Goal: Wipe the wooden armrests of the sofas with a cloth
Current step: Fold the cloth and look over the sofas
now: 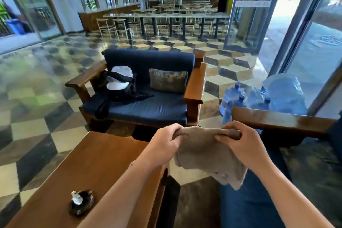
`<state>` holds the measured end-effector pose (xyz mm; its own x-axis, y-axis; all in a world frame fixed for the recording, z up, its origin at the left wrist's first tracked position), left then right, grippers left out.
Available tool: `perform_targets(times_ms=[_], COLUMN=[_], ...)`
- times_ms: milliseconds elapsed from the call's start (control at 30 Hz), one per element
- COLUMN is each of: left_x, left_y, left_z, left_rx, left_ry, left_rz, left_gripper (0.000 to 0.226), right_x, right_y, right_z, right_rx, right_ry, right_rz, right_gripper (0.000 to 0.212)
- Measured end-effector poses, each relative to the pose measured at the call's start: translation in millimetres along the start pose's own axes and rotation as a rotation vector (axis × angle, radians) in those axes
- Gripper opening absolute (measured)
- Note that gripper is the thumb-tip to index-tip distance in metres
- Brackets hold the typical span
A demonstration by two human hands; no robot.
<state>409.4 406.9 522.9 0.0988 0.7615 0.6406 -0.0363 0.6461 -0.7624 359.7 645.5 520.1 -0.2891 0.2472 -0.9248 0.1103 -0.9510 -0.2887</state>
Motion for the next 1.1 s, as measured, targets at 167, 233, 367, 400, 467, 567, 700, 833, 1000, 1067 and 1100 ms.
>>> perform_targets(times_ms=[167,233,367,400,467,567,700,833,1000,1067,1100], left_x=[-6.7,-12.2,-27.9,-34.0,-53.5,-80.0,-108.4,-137.3,-193.8,-218.0,-233.2], left_y=[-2.7,-1.4,9.7,12.8,19.8,20.7,18.1,10.4,-1.2,-9.3,-17.1], left_z=[103.8,137.2,209.6,227.4,274.7,340.3,425.4,479.8,516.9,531.3,539.9], left_rx=[0.186,0.242,0.297,0.308,0.326,0.333,0.312,0.349,0.436,0.482,0.528], left_ry=[-0.101,-0.118,-0.171,-0.191,-0.228,-0.228,-0.226,-0.275,-0.421,-0.498,-0.536], left_rz=[-0.014,-0.030,-0.099,-0.126,-0.188,-0.209,-0.204,-0.212,-0.199,-0.188,-0.174], left_gripper=[0.019,0.023,0.022,0.019,0.015,0.015,0.019,0.020,0.014,0.016,0.019], right_x=[26.6,38.8,66.7,73.3,92.1,120.6,156.9,172.9,189.5,197.2,201.9], right_y=[-3.7,-0.7,6.6,8.7,12.5,19.7,35.3,57.9,120.6,149.9,170.4], right_z=[120.9,158.2,232.1,250.5,296.7,350.7,421.9,498.4,585.1,616.2,636.0], right_rx=[-0.033,-0.021,0.032,0.043,0.026,0.043,0.099,0.061,-0.086,-0.150,-0.200], right_ry=[-0.032,-0.056,-0.042,-0.030,-0.011,0.042,0.149,0.171,0.172,0.181,0.177], right_rz=[0.041,0.056,0.092,0.102,0.107,0.137,0.198,0.195,0.187,0.170,0.176], right_gripper=[0.021,0.020,0.021,0.022,0.022,0.019,0.013,0.014,0.017,0.018,0.018])
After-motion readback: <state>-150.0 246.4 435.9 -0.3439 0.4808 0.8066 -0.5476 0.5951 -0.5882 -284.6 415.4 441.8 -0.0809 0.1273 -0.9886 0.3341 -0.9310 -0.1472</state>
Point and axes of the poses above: each hand's wrist, its own z-axis towards the middle knuckle, its own y-axis out of the palm, x = y × z, the point moved 4 cm from there along z, towards the middle knuckle, and after that the axes turned 13 degrees about z, right-handed, at the moved point
